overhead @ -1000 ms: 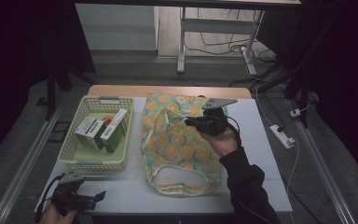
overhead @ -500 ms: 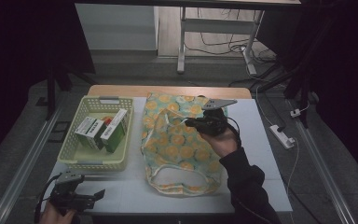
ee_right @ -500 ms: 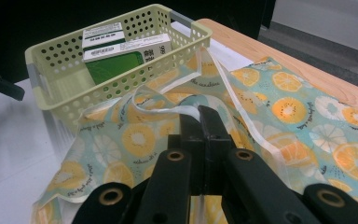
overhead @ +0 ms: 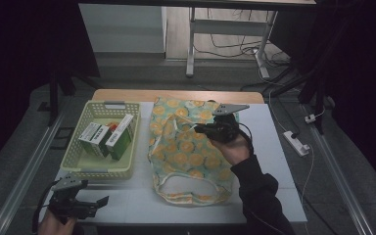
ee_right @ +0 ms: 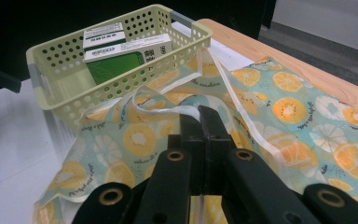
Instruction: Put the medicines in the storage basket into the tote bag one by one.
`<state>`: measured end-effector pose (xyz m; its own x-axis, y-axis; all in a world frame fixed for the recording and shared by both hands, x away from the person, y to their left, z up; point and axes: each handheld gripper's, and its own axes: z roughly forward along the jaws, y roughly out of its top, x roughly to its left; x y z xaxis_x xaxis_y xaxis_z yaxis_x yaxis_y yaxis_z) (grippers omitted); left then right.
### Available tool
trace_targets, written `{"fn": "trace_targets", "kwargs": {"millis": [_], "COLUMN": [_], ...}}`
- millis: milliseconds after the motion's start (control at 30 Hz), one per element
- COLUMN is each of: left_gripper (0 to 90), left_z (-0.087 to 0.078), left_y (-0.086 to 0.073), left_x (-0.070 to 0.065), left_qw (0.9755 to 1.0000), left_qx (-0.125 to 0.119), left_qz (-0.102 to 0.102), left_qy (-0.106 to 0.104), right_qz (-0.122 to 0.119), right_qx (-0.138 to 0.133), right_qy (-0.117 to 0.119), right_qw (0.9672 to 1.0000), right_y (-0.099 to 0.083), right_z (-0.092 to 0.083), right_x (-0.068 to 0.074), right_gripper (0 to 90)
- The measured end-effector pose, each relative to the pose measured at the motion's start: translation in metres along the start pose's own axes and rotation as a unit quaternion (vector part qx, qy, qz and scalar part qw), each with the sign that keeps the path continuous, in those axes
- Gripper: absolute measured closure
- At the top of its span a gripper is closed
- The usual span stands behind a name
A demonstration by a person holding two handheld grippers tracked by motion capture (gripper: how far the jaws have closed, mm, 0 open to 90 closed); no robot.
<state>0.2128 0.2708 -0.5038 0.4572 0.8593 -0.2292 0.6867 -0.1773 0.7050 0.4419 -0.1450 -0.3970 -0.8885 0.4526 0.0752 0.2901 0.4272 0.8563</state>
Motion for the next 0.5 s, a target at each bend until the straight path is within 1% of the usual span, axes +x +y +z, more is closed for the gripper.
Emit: {"fn": "trace_targets", "kwargs": {"millis": [67,233,300,500], "left_gripper": [0.0,0.0,0.0,0.0], "left_z": [-0.002,-0.006,-0.008,-0.014], "left_y": [0.002,0.008,0.011,0.022], "left_x": [0.002,0.005,0.006,0.011], "left_qw": [1.0000,0.9998,0.9998,0.9990], "left_qx": [-0.008,-0.017,-0.021,-0.043], "left_qz": [-0.001,-0.001,0.001,0.008], "left_qy": [-0.006,-0.010,-0.004,0.007], "right_qz": [0.000,-0.002,-0.003,-0.004], "right_qx": [0.001,0.001,0.001,0.001], "right_qy": [0.001,0.001,0.001,0.001], "right_qw": [1.0000,1.0000,1.0000,1.0000], "right_y": [0.000,0.000,0.001,0.001], "right_z": [0.000,0.000,0.000,0.000], "right_x": [0.000,0.001,0.001,0.001], "right_gripper": [89.9,89.9,89.9,89.9]}}
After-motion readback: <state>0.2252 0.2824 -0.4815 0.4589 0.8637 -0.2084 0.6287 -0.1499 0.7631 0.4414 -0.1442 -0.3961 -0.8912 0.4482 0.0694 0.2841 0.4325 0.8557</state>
